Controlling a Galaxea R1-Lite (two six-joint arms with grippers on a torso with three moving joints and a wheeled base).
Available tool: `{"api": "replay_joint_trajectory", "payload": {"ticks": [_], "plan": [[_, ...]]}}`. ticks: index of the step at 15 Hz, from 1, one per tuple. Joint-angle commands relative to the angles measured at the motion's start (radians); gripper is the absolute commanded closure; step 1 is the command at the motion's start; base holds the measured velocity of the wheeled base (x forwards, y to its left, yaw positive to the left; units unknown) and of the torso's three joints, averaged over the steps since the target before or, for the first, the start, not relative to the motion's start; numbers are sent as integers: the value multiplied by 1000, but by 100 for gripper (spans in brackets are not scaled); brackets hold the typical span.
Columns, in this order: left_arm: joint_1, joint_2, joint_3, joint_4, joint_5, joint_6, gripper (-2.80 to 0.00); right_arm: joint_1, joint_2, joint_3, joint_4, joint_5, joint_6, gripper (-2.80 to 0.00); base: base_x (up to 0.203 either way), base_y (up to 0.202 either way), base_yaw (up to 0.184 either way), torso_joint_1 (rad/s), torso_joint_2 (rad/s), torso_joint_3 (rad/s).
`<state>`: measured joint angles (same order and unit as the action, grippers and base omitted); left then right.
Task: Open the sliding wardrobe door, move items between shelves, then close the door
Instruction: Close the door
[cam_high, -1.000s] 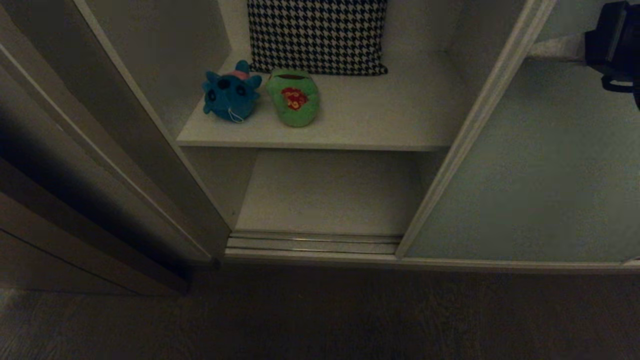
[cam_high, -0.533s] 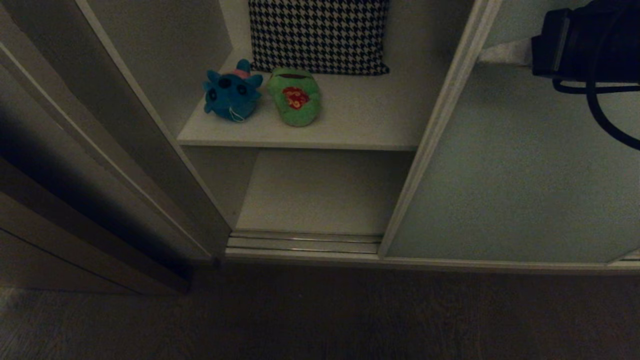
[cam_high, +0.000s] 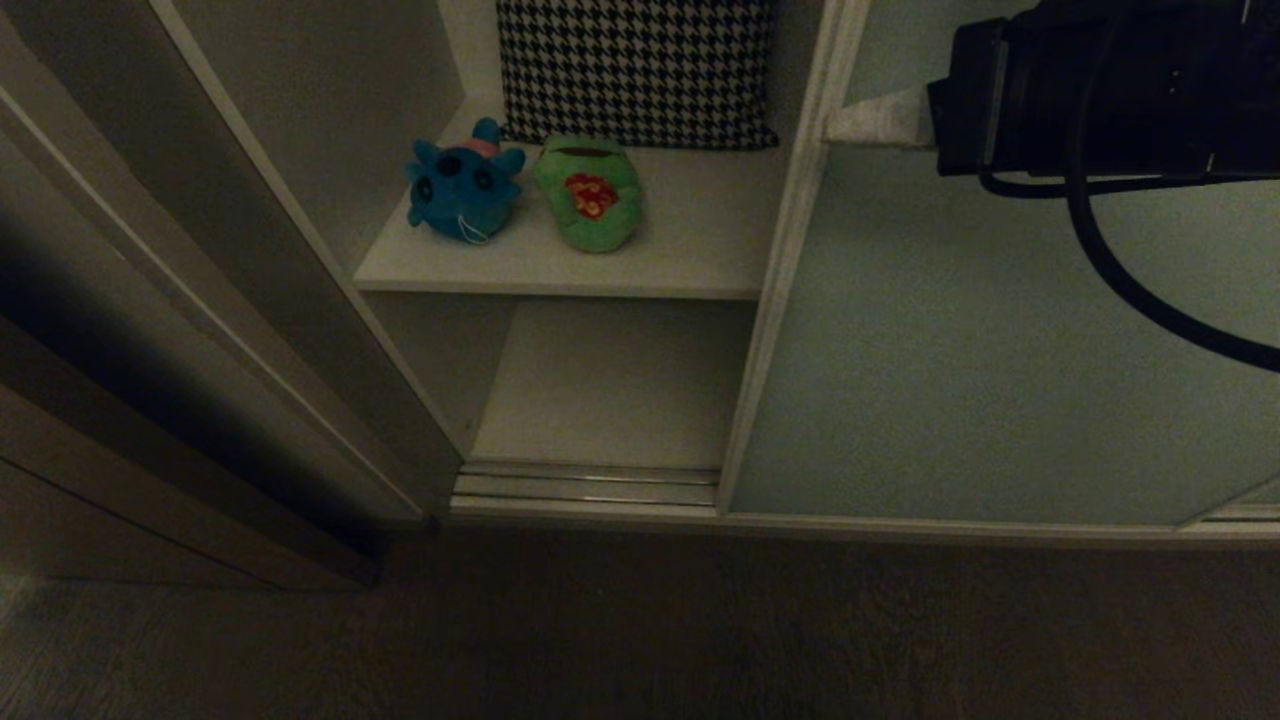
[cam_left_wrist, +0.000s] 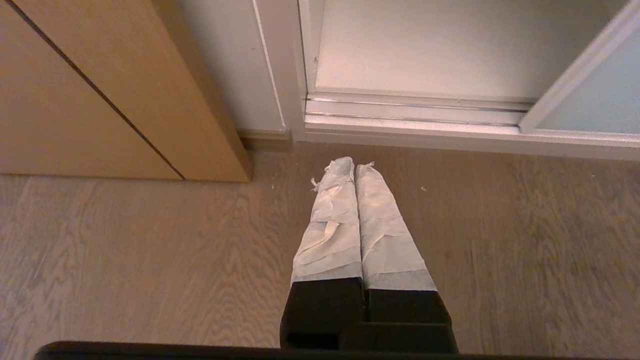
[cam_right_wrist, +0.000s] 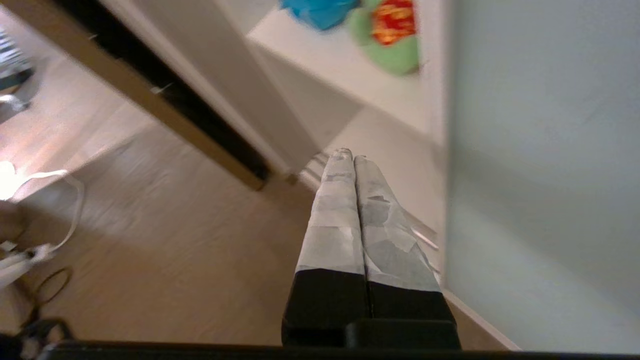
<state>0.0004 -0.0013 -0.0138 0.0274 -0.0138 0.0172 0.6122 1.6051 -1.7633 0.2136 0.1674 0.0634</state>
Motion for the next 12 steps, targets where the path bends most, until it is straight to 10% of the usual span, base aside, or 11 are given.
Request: {"api": "replay_joint_trajectory", "payload": {"ticks": [1,12], "plan": [[0,1,0,0,-1,0,0,32,17,-7,4,1,2,0,0,0,0,0,0,0],[1,1,0,0,0,0,0,124,54,89,-308,-210,-95,0,0,0,0,0,0,0]]}}
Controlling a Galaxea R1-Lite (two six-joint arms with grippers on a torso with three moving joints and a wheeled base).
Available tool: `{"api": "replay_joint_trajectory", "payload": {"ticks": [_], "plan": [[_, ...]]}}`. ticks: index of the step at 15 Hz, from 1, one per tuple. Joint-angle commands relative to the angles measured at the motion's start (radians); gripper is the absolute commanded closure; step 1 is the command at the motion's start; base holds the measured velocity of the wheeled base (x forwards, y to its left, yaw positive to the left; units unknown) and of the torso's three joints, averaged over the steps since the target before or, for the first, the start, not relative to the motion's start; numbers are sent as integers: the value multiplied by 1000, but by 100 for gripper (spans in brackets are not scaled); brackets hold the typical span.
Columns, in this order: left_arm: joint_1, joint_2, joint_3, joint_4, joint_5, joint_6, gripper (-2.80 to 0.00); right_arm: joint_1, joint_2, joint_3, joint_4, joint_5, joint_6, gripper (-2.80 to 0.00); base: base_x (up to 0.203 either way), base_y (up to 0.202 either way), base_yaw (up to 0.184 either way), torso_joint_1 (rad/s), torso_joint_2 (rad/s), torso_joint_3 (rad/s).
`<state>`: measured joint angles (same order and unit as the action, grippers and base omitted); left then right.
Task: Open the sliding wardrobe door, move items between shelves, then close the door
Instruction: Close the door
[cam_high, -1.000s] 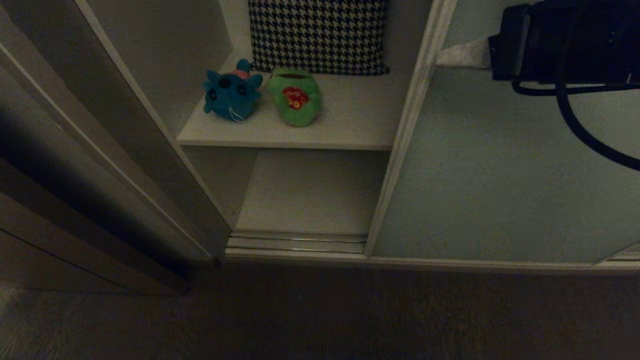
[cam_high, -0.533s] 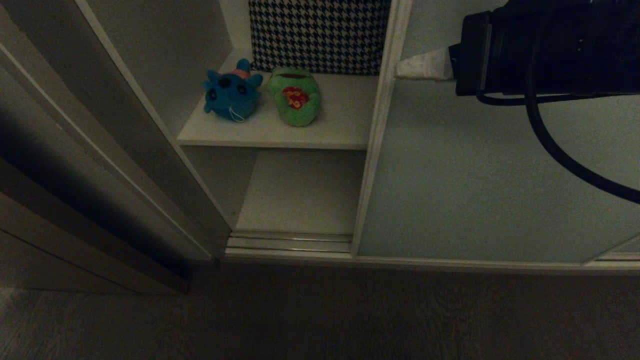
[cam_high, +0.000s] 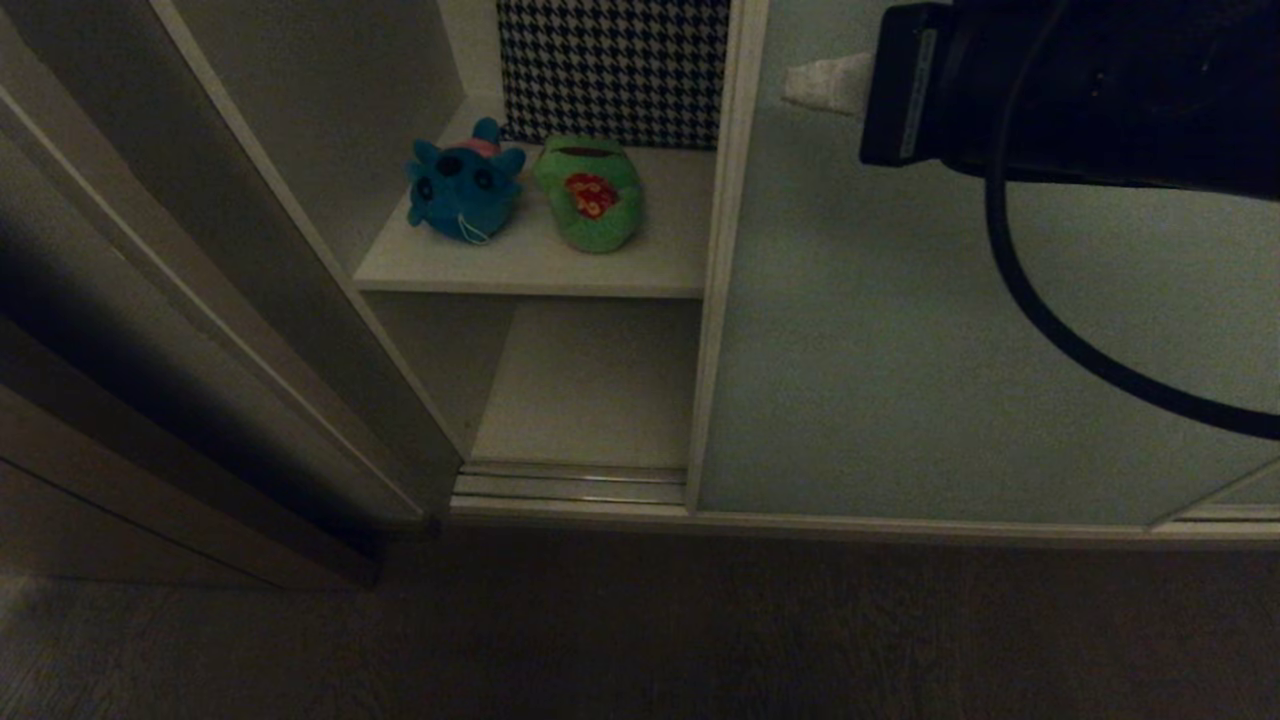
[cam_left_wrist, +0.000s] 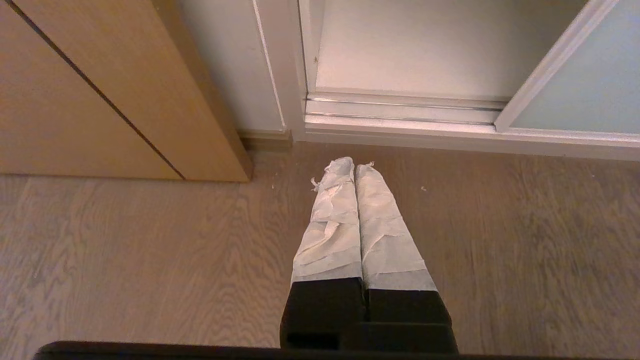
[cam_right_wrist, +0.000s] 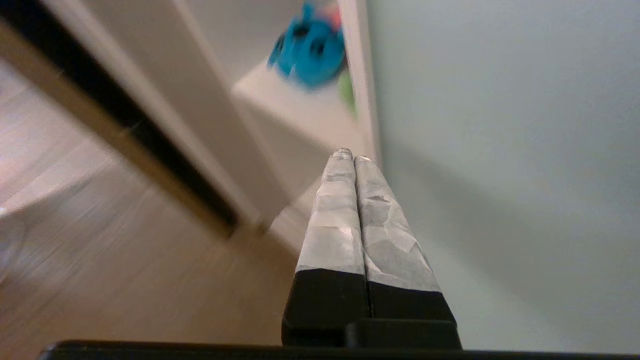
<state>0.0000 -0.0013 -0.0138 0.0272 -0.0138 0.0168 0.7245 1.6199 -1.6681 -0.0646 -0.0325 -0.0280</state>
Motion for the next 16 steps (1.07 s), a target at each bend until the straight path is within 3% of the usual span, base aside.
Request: {"api": "replay_joint_trajectory", "payload": {"ticks": [1,10,16], "plan": [[1,1,0,0,0,0,0,16,56,-8,-59,-19,-19,0,0,0,0,0,0,0],[1,1,0,0,0,0,0,21,99,-47,-86,-52,-15,0,0,0,0,0,0,0],[0,1,0,0,0,0,0,21,2,48,-73,-45,-11,0,0,0,0,0,0,0]]}}
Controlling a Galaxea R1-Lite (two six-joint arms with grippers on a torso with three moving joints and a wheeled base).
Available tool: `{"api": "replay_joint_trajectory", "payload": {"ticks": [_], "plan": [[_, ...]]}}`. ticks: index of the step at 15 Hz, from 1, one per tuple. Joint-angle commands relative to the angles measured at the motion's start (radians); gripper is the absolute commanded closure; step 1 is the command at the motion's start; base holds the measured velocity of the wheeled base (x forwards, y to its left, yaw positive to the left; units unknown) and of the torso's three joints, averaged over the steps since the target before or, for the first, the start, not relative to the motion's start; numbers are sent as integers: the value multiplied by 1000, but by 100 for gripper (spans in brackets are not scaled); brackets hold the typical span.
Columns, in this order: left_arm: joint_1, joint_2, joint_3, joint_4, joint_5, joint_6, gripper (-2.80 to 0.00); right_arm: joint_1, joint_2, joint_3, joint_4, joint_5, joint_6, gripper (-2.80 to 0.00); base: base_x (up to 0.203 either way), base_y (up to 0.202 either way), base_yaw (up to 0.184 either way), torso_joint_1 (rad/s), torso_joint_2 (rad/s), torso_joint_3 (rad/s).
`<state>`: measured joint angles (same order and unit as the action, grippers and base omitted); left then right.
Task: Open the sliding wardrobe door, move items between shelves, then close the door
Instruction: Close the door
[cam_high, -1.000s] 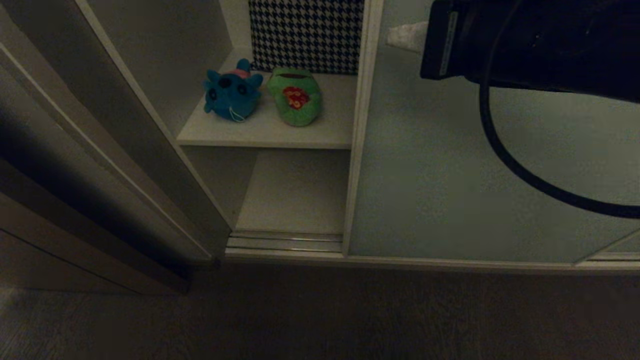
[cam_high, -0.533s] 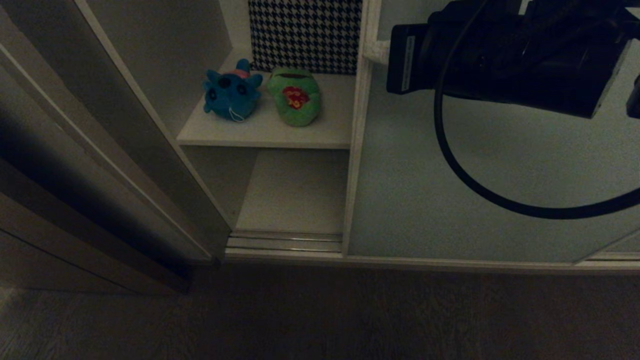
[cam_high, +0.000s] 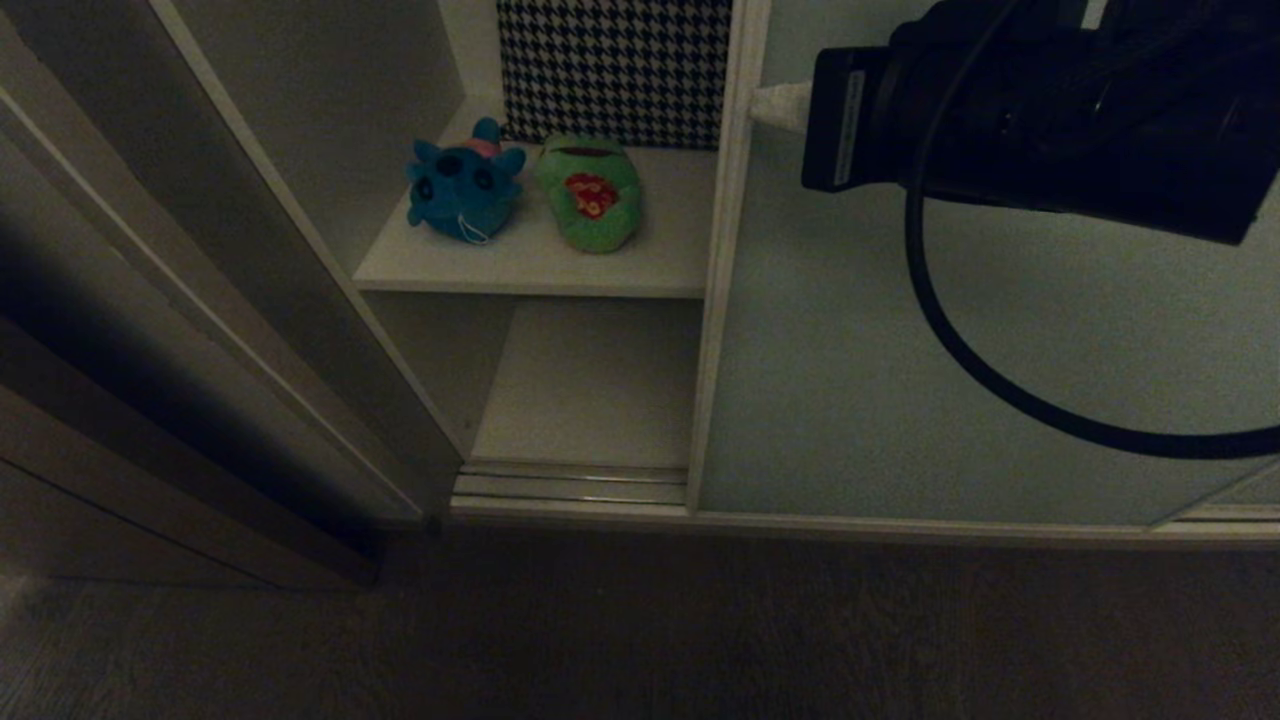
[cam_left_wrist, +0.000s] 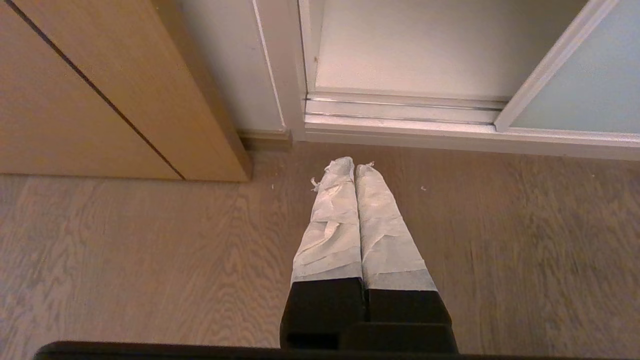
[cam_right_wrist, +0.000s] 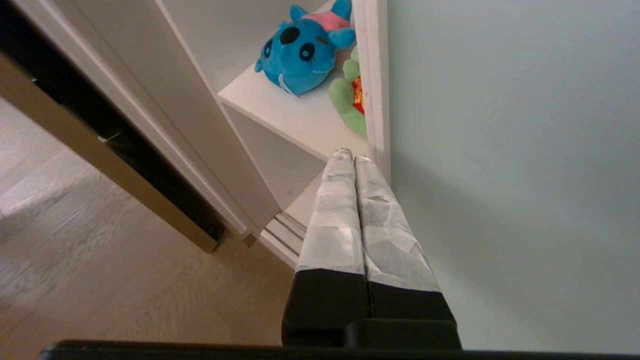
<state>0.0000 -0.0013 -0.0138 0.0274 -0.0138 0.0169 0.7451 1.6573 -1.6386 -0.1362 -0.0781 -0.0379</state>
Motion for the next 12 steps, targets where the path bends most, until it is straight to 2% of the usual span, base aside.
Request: {"api": "replay_joint_trajectory", "payload": {"ticks": [1,6,10,12], "plan": [[0,1,0,0,0,0,0,-3,-36,20,-3,0,-4,0,0,0,0,0,0,0],[1,1,0,0,0,0,0,-16,26,-4,-32,-10,-2,0,0,0,0,0,0,0],[1,1,0,0,0,0,0,-18,88,-46,-72,-67,1,0,0,0,0,0,0,0],[1,1,0,0,0,0,0,-18,103,-62,-74,-69,1,0,0,0,0,0,0,0]]}}
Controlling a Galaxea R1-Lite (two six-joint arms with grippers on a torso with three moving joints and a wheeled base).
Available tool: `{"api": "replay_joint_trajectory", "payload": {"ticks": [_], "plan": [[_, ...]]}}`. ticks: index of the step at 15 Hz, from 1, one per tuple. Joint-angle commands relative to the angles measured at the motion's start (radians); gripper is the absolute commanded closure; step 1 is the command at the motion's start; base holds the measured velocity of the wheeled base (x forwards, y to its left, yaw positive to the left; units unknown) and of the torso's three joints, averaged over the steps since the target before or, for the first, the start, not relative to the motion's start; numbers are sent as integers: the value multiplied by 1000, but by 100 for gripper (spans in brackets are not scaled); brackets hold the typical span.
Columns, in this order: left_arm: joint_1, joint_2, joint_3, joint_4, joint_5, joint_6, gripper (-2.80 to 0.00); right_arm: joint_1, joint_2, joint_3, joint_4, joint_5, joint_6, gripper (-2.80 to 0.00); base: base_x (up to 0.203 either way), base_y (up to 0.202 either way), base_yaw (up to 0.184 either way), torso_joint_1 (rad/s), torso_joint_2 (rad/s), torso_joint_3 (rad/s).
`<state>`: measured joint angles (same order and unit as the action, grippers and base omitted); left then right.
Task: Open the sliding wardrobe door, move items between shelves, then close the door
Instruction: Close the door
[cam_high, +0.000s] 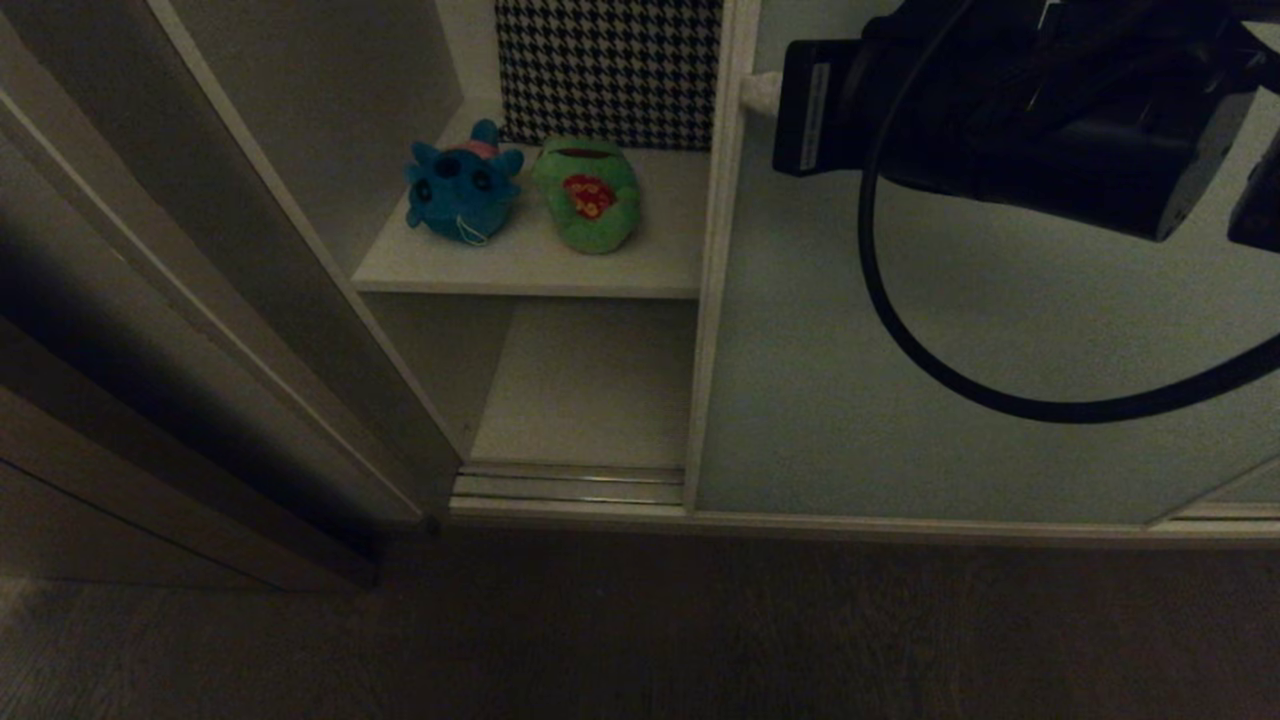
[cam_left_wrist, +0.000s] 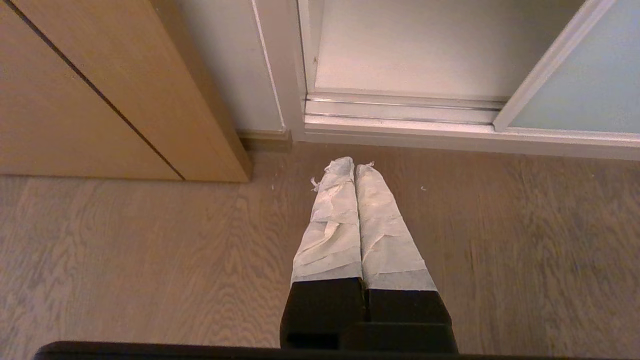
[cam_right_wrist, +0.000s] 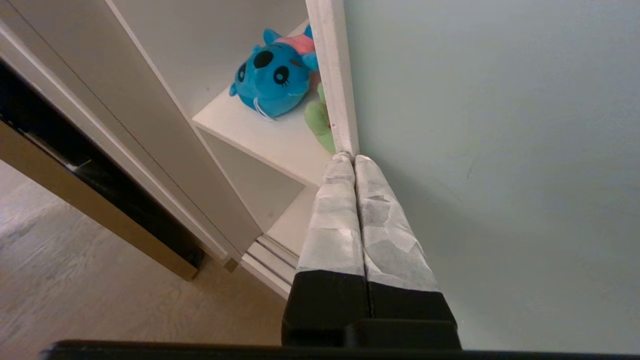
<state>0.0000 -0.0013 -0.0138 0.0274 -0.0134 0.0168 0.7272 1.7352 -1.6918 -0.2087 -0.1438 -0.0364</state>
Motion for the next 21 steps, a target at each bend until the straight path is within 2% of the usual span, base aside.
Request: {"api": "replay_joint_trajectory", "payload": {"ticks": [1,9,14,18,21], "plan": [[1,1,0,0,-2,0,0,0,35,-20,-1,-5,0,0,0,0,0,0,0,0],[2,1,0,0,0,0,0,117,126,-128,18,-4,-3,0,0,0,0,0,0,0],[0,1,0,0,0,0,0,208,118,-208,185,25,-4,0,0,0,0,0,0,0],[0,1,0,0,-1,0,0,215,23,-150,208,39,10,0,0,0,0,0,0,0],[0,1,0,0,0,0,0,182,-111,-65,212,17,7,0,0,0,0,0,0,0]]}}
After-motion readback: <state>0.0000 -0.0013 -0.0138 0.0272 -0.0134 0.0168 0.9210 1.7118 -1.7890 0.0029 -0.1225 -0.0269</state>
